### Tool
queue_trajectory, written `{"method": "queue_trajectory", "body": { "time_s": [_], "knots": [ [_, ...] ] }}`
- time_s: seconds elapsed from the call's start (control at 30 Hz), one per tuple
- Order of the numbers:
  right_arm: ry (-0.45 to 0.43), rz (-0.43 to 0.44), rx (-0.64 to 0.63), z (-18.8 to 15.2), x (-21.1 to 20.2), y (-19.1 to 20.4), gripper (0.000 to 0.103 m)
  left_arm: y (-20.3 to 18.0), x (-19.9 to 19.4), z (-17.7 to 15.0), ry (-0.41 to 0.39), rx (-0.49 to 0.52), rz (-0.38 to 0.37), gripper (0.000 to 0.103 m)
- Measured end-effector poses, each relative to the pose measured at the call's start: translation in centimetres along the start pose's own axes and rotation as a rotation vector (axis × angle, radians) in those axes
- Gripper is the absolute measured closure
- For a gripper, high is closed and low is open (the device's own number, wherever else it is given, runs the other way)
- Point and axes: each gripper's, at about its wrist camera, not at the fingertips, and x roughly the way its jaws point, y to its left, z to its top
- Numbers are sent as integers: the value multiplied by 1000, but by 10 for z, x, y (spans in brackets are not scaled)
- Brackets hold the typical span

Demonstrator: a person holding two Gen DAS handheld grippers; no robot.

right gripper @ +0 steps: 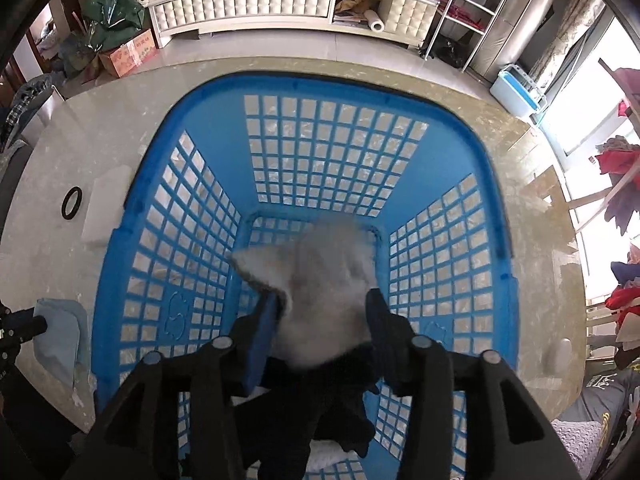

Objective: Organize soft objects
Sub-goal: 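Carry the grey pad into the basket with the right gripper while the left gripper grasps the light blue cloth, then carry the light blue cloth with the left gripper into the basket and release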

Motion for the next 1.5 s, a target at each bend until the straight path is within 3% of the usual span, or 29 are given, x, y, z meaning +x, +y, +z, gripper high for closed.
{"method": "queue_trajectory", "body": {
  "time_s": [0.03, 0.1, 0.17, 0.4, 0.67, 0.83, 1.03, 1.27, 1.5],
  "knots": [
    [-8, 0, 1, -2, -4, -1, 49, -2, -3, 2, -7, 4, 2, 99],
    [-27, -5, 8, -6, -13, -3, 33, -5, -9, 4, -19, 10, 2, 99],
    [-50, -17, 17, -11, -24, -5, 26, -10, -15, 8, -34, 22, 5, 99],
    [-119, -5, 58, -43, -64, -15, 9, -35, -29, 27, -78, 75, 4, 99],
    [-158, 7, 132, -78, -88, -23, 8, -78, -54, 57, -149, 147, -16, 99],
    [-201, -28, 200, -98, -96, -36, 7, -109, -65, 73, -185, 207, -36, 99],
    [-223, -34, 228, -107, -99, -48, 7, -147, -66, 87, -200, 280, -83, 99],
    [-219, -23, 237, -115, -96, -54, 7, -196, -43, 96, -171, 376, -129, 99],
    [-208, -10, 246, -117, -88, -64, 7, -219, -8, 103, -123, 409, -172, 99]
  ]
}}
